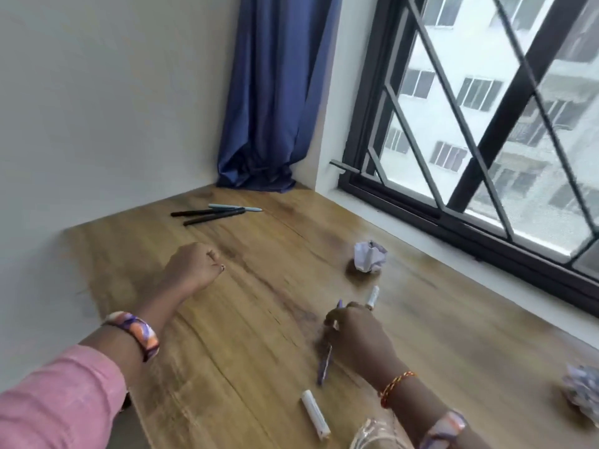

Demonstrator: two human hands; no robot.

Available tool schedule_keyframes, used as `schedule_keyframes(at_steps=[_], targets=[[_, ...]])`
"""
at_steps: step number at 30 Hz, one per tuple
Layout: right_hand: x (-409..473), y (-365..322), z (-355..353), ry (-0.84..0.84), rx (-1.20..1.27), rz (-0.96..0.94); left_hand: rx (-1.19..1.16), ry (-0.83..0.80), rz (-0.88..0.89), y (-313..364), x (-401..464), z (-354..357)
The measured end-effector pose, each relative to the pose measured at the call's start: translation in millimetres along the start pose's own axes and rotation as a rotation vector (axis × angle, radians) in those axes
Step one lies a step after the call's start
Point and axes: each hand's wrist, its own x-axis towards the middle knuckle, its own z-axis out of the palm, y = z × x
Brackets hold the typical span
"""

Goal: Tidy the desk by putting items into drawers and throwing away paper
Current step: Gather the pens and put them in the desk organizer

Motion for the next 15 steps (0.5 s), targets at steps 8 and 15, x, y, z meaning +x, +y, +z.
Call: schedule_keyframes(at_steps=[8, 15], targets=[[82.9, -7.5, 4.2, 0.009, 0.196, -0.051, 0.269, 0.012, 0.215, 31.3, 105.0, 32.0], [127.2, -0.8, 8.7, 0.046, 0.424, 0.016, 0.506, -0.036, 0.325, 66.5, 160.6, 52.5]])
